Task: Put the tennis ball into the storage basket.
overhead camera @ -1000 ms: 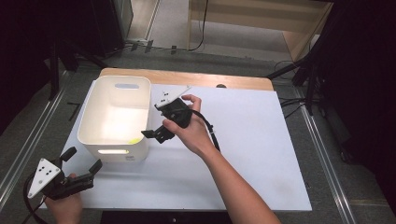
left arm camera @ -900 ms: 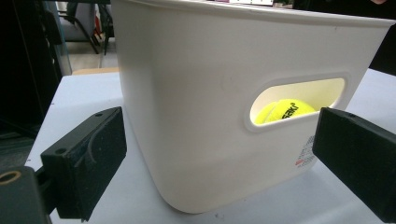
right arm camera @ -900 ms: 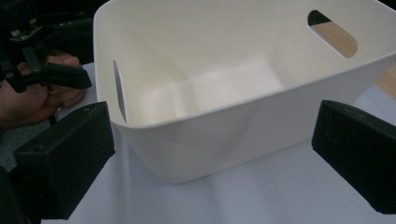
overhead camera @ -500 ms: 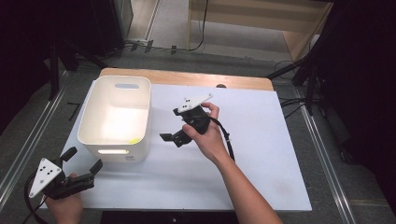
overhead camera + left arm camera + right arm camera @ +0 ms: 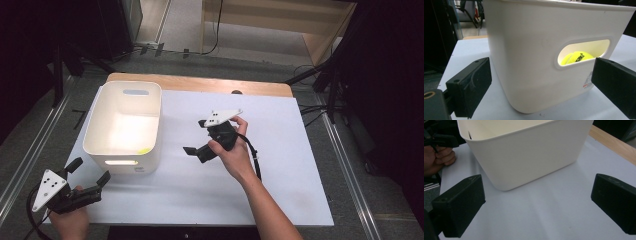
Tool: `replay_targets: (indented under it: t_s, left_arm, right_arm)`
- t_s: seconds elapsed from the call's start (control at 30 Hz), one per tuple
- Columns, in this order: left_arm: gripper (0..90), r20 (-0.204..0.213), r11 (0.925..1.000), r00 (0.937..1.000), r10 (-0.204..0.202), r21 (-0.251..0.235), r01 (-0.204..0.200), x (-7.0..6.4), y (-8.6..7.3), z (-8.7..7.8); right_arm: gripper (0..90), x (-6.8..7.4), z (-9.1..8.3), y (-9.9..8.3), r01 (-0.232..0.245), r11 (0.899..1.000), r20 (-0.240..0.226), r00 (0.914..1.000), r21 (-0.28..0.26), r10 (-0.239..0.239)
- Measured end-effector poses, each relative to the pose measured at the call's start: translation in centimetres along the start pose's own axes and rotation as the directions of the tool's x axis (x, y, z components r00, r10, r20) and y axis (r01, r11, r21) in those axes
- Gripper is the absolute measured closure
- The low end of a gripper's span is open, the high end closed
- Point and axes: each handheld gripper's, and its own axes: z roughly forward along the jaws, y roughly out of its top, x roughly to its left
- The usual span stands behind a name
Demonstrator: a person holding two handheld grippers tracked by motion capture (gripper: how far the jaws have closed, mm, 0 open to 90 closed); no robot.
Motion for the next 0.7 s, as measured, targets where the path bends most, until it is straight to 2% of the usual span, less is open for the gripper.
replay_targets:
  t_s: [0.17,0.3,0.7]
  left_arm:
    - [2.8,-0.001,1.0000,1.0000,0.000,-0.001,0.000,0.0,0.0,0.0]
    - [2.8,-0.001,1.0000,1.0000,0.006,0.004,-0.006,0.0,0.0,0.0]
    - [2.9,-0.004,1.0000,1.0000,0.007,0.005,-0.007,-0.1,0.0,0.1]
  right_arm:
    - [0.0,0.0,-0.6,-1.0,-0.015,1.000,0.018,0.9997,-0.009,0.015]
    - [0.0,-0.2,-1.3,-1.6,-0.027,0.999,0.052,0.9983,-0.020,0.028]
    - [0.0,-0.5,-3.2,-3.9,-0.049,0.998,0.086,0.9949,-0.041,0.053]
